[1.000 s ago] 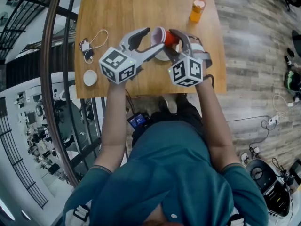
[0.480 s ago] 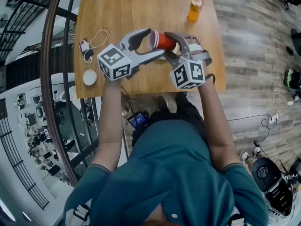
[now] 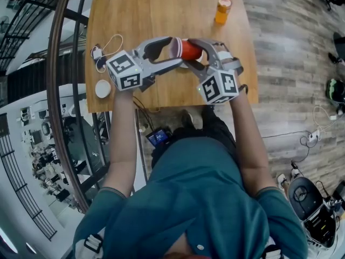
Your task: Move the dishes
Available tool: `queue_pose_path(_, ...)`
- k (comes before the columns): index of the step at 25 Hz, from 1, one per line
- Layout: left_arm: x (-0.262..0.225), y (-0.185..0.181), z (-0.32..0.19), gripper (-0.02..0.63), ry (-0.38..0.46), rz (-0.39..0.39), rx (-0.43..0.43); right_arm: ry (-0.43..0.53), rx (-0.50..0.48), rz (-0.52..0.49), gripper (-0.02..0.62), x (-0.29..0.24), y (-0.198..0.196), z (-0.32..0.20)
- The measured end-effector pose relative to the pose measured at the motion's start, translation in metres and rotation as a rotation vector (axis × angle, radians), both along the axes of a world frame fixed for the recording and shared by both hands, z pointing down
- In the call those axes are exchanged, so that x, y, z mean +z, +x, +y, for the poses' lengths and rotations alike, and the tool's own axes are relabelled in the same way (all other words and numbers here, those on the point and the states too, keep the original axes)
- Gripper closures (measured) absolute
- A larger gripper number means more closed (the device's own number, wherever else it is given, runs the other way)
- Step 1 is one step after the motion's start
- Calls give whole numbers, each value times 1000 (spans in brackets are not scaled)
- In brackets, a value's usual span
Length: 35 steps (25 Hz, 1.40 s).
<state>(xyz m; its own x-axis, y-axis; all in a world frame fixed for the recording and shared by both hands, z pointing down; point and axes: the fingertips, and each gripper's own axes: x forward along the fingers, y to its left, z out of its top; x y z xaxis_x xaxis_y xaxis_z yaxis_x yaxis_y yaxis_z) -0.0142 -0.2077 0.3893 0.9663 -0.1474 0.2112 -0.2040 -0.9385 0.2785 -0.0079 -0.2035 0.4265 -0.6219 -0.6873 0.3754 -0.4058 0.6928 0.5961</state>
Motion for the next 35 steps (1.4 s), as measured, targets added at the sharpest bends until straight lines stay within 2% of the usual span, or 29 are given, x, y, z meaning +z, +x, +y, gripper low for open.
queue_pose_path(8,-17,-10,-10,270,9,41,-50,-13,42,-7,319,3,21,-11)
queue_pose_path(13,-24,-25,-23,272,42,30,-121,-26,104,-44,319,5,46,-21)
queue_pose_path(16,-17,-32,-30,272,57,-10,-159,-52,145,-83,319,13,61,-26)
queue_pose_path(19,-4,-39,-35,272,75,-83,-186,-93,195,-160,319,22,77,-33)
queue_pose_path(24,34,-58,-46,272,100,-276,-216,-182,336,-357,319,46,112,-48)
queue_pose_path(28,71,-82,-54,272,79,-417,-236,-262,438,-469,319,80,136,-63)
queue_pose_path(32,110,-101,-55,272,51,-545,-253,-334,513,-511,319,119,158,-72)
queue_pose_path(35,138,-111,-52,272,34,-635,-253,-388,531,-509,319,144,164,-75)
